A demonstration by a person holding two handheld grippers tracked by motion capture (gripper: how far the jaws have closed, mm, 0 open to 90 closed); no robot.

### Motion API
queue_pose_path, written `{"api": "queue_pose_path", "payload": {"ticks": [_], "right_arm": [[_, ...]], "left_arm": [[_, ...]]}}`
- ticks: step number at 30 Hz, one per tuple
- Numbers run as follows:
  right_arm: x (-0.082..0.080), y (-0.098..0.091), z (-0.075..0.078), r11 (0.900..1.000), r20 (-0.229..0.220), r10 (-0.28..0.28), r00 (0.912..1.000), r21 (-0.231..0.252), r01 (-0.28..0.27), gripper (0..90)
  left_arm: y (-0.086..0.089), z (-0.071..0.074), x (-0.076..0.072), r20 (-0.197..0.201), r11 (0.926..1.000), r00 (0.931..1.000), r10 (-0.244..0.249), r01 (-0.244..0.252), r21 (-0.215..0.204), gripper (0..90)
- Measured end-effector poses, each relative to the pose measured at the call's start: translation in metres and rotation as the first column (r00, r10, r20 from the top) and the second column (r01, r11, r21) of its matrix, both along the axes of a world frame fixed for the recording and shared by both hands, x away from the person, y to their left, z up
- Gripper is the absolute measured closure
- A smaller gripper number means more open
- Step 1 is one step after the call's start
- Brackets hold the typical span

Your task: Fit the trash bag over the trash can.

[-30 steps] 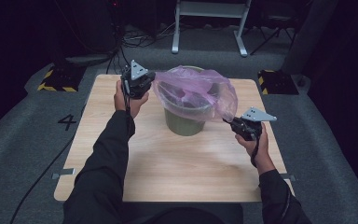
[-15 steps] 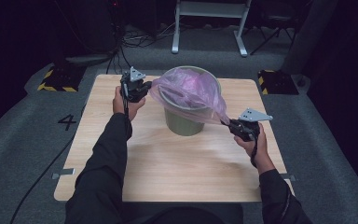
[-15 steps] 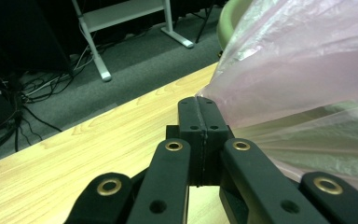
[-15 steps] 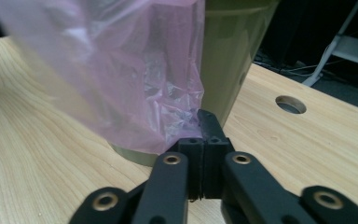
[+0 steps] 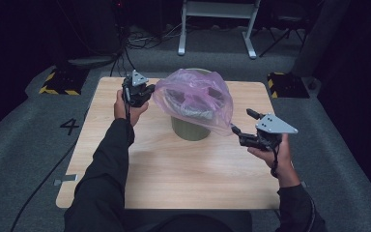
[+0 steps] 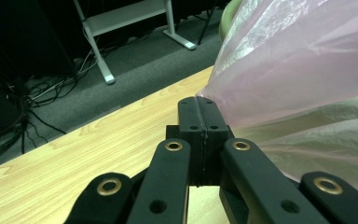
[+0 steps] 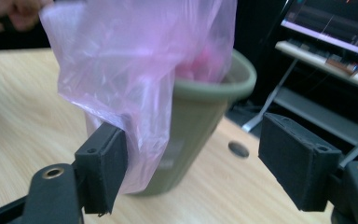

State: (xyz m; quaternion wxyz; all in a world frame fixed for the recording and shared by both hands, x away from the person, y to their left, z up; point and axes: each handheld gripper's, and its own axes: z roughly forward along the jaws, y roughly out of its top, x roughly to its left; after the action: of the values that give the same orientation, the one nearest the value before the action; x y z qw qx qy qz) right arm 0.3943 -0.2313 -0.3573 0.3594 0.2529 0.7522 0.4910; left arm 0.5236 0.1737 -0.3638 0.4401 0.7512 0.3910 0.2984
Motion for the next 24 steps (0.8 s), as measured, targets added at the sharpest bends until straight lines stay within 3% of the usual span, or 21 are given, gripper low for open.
{"api": "queue_pose_path", "payload": {"ticks": [4, 7, 9, 11, 15, 17, 20, 23, 24], "right_arm": [[-0.008, 0.008, 0.024, 0.9981, 0.037, 0.039, 0.9985, 0.045, -0.041, 26.5], [-0.01, 0.011, 0.034, 0.9969, 0.042, 0.064, 0.9971, 0.042, -0.066, 26.2], [-0.014, 0.012, 0.038, 0.9973, 0.046, 0.072, 0.9964, 0.013, -0.072, 26.4], [-0.017, 0.01, 0.035, 0.9991, 0.057, 0.04, 0.9976, -0.019, -0.039, 29.3], [-0.011, -0.004, 0.015, 0.9983, -0.019, -0.022, 0.9996, -0.055, 0.021, 31.1], [-0.005, -0.014, 0.003, 0.9972, -0.062, -0.062, 0.9961, -0.046, 0.059, 31.3], [-0.002, -0.027, -0.006, 0.9976, -0.094, -0.069, 0.9932, -0.017, 0.067, 29.9], [-0.005, -0.032, -0.005, 0.9987, -0.091, -0.049, 0.9946, 0.011, 0.05, 27.2], [-0.008, -0.032, 0.0, 0.9992, -0.066, -0.036, 0.9972, 0.012, 0.037, 26.4]], "left_arm": [[-0.002, 0.0, -0.001, 0.004, 1.0, 1.0, 0.002, -0.002, 0.009, 90.0], [-0.002, 0.001, -0.002, 0.005, 0.9998, 1.0, 0.002, -0.002, 0.019, 90.0], [-0.001, 0.001, -0.002, 0.006, 0.9999, 1.0, 0.003, -0.003, 0.016, 90.0], [0.0, 0.001, -0.003, 0.006, 0.9998, 1.0, 0.003, -0.003, 0.019, 90.0], [0.001, 0.003, -0.006, 0.009, 0.9998, 0.9999, 0.004, -0.004, 0.019, 90.0], [0.002, 0.003, -0.007, 0.011, 0.9997, 0.9999, 0.003, -0.003, 0.023, 90.0], [0.002, 0.003, -0.007, 0.011, 0.9998, 0.9999, 0.004, -0.004, 0.021, 90.0], [0.001, 0.003, -0.007, 0.013, 0.9995, 0.9999, 0.0, 0.0, 0.031, 90.0], [0.0, 0.003, -0.007, 0.01, 0.9995, 0.9999, -0.002, 0.002, 0.031, 90.0]]}}
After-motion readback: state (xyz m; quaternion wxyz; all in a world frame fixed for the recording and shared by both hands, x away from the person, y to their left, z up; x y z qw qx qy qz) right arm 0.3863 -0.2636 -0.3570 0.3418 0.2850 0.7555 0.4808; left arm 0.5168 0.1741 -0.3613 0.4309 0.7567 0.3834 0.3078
